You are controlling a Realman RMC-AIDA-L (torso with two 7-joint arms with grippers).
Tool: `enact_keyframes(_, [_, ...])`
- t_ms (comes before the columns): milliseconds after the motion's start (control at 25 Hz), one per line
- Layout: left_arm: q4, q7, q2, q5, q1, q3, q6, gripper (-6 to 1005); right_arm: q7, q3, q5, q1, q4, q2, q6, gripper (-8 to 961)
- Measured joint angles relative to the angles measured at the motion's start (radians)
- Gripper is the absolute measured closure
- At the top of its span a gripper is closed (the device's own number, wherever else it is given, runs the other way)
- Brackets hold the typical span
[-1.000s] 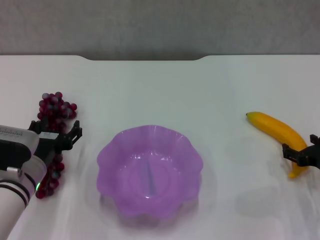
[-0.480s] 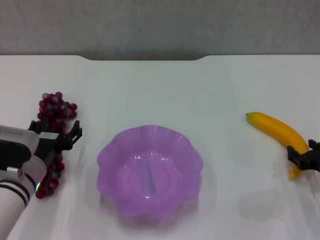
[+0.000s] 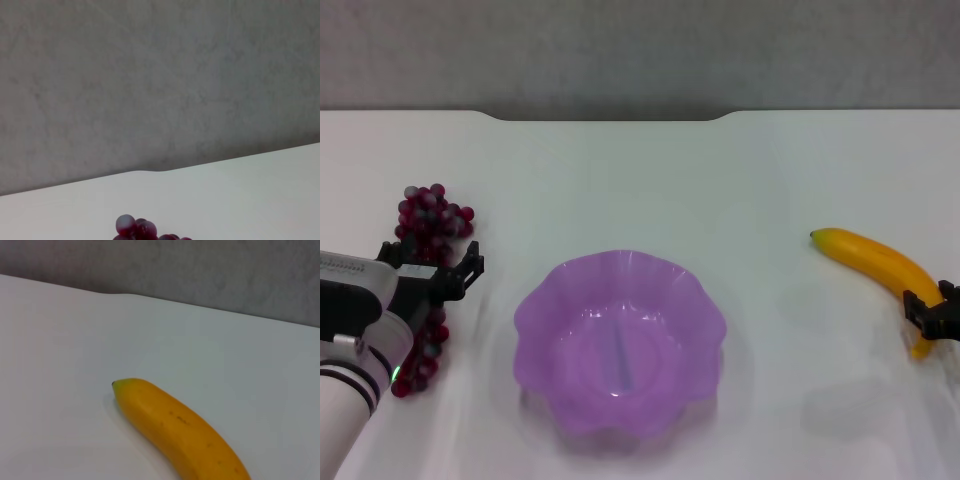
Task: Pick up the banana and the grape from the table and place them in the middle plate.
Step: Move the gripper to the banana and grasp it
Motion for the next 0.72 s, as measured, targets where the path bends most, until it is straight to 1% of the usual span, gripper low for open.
enact_keyframes(160, [0.000, 0.000, 0.000, -0.002, 0.000, 0.000, 0.000, 108, 0.000, 0.001, 0.000, -0.003, -0.007, -0.004, 0.001, 451])
enact_keyframes(480, [0.000, 0.000, 0.000, -0.001, 0.000, 0.000, 0.000, 109, -0.005, 0.001, -0.005, 0.002, -0.010, -0.005, -0.002, 452])
enact_keyframes(720, [0.000, 0.000, 0.000, -0.002, 0.000, 0.000, 0.000, 109, -0.006, 0.001, -0.006, 0.007, -0.037, -0.005, -0.005, 452])
